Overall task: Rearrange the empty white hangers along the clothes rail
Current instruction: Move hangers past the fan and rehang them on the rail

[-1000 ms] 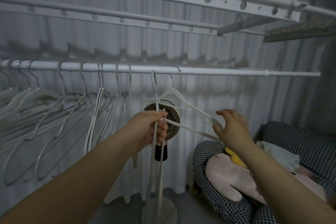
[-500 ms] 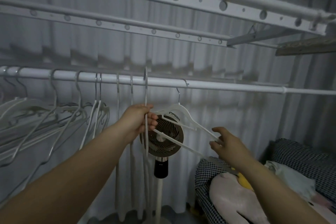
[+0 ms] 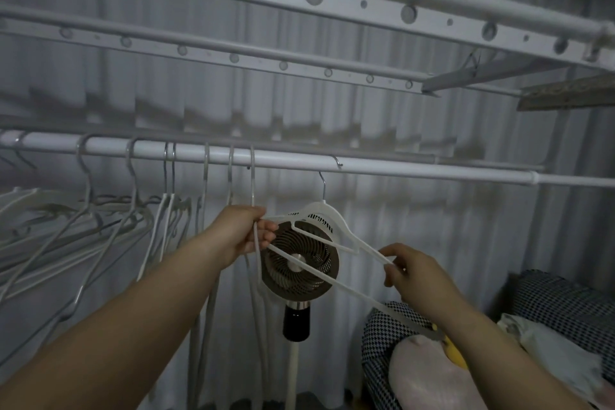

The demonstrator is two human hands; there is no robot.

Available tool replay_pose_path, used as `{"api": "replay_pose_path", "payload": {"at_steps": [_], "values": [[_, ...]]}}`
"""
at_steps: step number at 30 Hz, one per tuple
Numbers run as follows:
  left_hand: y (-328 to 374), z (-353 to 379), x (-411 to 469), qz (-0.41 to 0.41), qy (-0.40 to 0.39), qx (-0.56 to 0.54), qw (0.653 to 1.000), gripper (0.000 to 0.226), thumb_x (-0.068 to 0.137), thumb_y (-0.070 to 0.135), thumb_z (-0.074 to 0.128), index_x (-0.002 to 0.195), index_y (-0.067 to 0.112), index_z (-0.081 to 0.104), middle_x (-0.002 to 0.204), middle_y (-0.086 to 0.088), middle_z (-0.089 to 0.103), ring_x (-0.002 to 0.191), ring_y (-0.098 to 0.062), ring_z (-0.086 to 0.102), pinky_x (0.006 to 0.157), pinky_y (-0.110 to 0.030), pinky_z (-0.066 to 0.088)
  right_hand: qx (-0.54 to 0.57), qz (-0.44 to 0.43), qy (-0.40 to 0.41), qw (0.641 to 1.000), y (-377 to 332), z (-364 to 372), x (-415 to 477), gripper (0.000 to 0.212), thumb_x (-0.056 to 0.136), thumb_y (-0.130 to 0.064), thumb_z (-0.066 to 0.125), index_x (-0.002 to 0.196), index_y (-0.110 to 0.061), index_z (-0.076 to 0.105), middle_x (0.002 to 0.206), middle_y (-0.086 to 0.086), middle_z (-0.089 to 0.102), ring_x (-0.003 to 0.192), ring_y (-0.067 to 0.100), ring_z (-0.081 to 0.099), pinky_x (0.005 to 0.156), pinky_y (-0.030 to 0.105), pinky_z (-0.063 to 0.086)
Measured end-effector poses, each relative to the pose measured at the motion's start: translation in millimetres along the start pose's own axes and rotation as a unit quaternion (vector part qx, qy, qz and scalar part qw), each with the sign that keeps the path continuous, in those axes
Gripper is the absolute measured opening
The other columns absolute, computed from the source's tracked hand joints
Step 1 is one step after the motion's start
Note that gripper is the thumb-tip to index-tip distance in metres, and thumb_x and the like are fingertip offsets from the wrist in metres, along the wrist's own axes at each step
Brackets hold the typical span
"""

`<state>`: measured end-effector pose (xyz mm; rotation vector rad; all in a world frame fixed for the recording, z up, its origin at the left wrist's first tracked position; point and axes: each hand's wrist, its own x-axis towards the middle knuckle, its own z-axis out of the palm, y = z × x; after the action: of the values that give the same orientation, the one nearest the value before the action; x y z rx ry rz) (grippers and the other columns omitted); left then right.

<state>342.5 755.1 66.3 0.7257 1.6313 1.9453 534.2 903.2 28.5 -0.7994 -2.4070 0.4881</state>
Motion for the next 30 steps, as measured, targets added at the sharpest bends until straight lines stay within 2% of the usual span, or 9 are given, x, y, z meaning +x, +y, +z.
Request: {"api": "replay_pose_path", "payload": {"at_steps": [7, 9, 12, 14, 16, 20, 23, 27, 30], "values": [[-2.2, -6.3, -14.9, 0.006, 0.014, 0.067, 0.998, 0.018, 0.094, 0.008, 0.041, 0.077, 0.008, 0.048, 0.066, -0.009, 0.057, 0.034, -0.009, 0.057, 0.036, -0.017, 0.049, -0.005, -0.011, 0.025, 1.000, -0.9, -7.8, 5.3, 0.023, 0.093, -0.010, 0.046, 0.110, -0.014, 0.060, 0.072, -0.004, 0.059, 0.053, 0.000, 0.046, 0.053, 0.014, 0.036], [-1.3, -8.2, -20.1, 0.014, 0.024, 0.082, 0.996, 0.007, 0.094, 0.008, 0.043, 0.093, 0.005, 0.050, 0.072, -0.007, 0.055, 0.051, -0.015, 0.058, 0.045, -0.023, 0.051, -0.010, -0.017, 0.035, 0.999, -5.0, -9.2, 9.3, 0.022, 0.093, -0.010, 0.045, 0.110, -0.013, 0.060, 0.075, -0.002, 0.060, 0.054, 0.001, 0.046, 0.053, 0.017, 0.038], [-3.5, -12.8, -25.2, 0.063, 0.062, 0.141, 0.986, 0.040, 0.091, 0.010, 0.049, 0.130, 0.006, 0.040, 0.086, -0.003, 0.055, 0.075, -0.015, 0.054, 0.067, -0.027, 0.047, -0.021, -0.014, 0.055, 0.998, -13.3, -9.5, 15.8, 0.023, 0.093, -0.011, 0.045, 0.109, -0.011, 0.060, 0.083, 0.005, 0.066, 0.064, 0.015, 0.056, 0.065, 0.027, 0.045], [-4.0, -15.1, -31.8, 0.105, 0.096, 0.212, 0.967, 0.050, 0.090, 0.013, 0.052, 0.137, 0.007, 0.036, 0.120, -0.009, 0.055, 0.107, -0.022, 0.054, 0.091, -0.031, 0.044, -0.031, -0.010, 0.073, 0.997, -17.3, -8.9, 22.4, 0.023, 0.093, -0.012, 0.045, 0.110, -0.011, 0.060, 0.095, 0.010, 0.070, 0.080, 0.025, 0.063, 0.073, 0.033, 0.048], [-5.4, -16.7, -40.1, 0.138, 0.127, 0.244, 0.951, 0.047, 0.089, 0.013, 0.053, 0.134, 0.009, 0.041, 0.139, -0.010, 0.044, 0.125, -0.023, 0.044, 0.097, -0.024, 0.032, -0.041, -0.004, 0.077, 0.996, -19.2, -7.0, 30.0, 0.024, 0.093, -0.013, 0.044, 0.112, -0.012, 0.060, 0.102, 0.011, 0.070, 0.091, 0.029, 0.064, 0.077, 0.035, 0.050], [-13.0, -16.3, -58.5, 0.221, 0.152, 0.270, 0.925, 0.035, 0.089, 0.010, 0.053, 0.123, 0.012, 0.053, 0.131, -0.002, 0.050, 0.117, -0.012, 0.044, 0.093, -0.019, 0.028, -0.087, 0.016, 0.039, 0.995, -15.5, -0.2, 34.7, 0.026, 0.093, -0.016, 0.043, 0.114, -0.016, 0.060, 0.107, 0.008, 0.069, 0.094, 0.026, 0.063, 0.075, 0.033, 0.049], [-18.3, -5.3, -70.4, 0.258, 0.125, 0.245, 0.926, 0.025, 0.087, 0.006, 0.053, 0.110, 0.014, 0.060, 0.096, 0.008, 0.061, 0.092, -0.008, 0.054, 0.084, -0.019, 0.039, -0.112, 0.027, -0.015, 0.993, -0.9, 2.8, 24.1, 0.025, 0.092, -0.016, 0.045, 0.111, -0.016, 0.061, 0.105, 0.005, 0.070, 0.081, 0.019, 0.060, 0.071, 0.029, 0.046], [-28.0, 26.6, -96.8, 0.270, -0.021, 0.246, 0.931, 0.033, 0.086, -0.001, 0.052, 0.075, 0.030, 0.058, 0.059, 0.012, 0.063, 0.064, 0.003, 0.061, 0.064, -0.004, 0.046, -0.076, 0.054, -0.095, 0.991, 35.2, -11.0, 7.4, 0.017, 0.089, -0.012, 0.052, 0.075, -0.019, 0.059, 0.080, -0.001, 0.071, 0.058, 0.011, 0.056, 0.066, 0.027, 0.048], [-47.0, 54.8, -107.4, 0.226, -0.128, 0.280, 0.924, 0.032, 0.088, -0.001, 0.049, 0.074, 0.026, 0.060, 0.066, 0.014, 0.062, 0.062, 0.009, 0.061, 0.062, -0.002, 0.046, -0.006, 0.064, -0.129, 0.989, 63.3, -34.0, -10.9, 0.029, 0.087, -0.006, 0.057, 0.061, -0.019, 0.056, 0.060, -0.004, 0.061, 0.050, 0.008, 0.053, 0.051, 0.016, 0.046]]}}
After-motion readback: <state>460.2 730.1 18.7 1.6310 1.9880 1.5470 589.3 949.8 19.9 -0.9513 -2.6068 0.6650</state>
